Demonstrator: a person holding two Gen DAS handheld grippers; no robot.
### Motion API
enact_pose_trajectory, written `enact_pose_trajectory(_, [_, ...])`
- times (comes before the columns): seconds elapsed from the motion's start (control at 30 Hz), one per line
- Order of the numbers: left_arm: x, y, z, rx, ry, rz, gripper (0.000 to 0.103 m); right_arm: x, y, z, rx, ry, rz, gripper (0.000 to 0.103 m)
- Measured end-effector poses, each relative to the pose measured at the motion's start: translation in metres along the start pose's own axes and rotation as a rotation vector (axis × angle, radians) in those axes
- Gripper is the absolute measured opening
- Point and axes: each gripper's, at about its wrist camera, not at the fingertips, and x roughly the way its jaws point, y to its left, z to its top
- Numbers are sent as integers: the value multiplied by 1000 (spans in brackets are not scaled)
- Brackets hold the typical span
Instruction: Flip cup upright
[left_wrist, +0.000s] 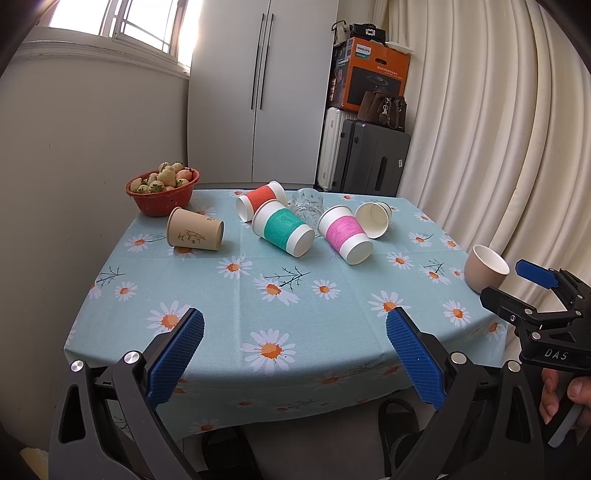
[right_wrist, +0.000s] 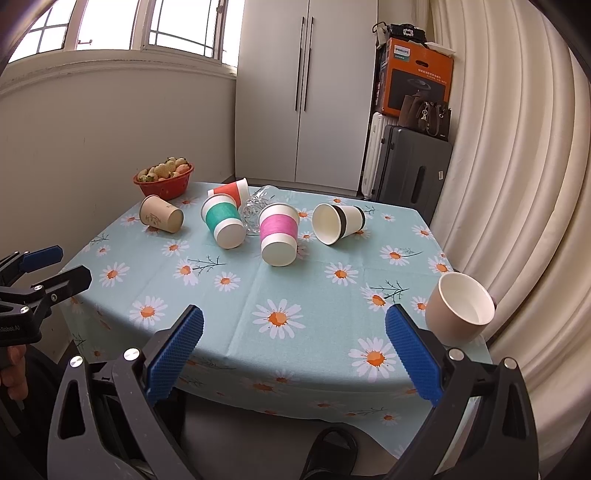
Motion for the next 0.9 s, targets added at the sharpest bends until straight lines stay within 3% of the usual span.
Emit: enact_pose_trajectory(0.9, [1,-4,-1,-2,3,-5,97,1,3,-1,-4,6,1,98])
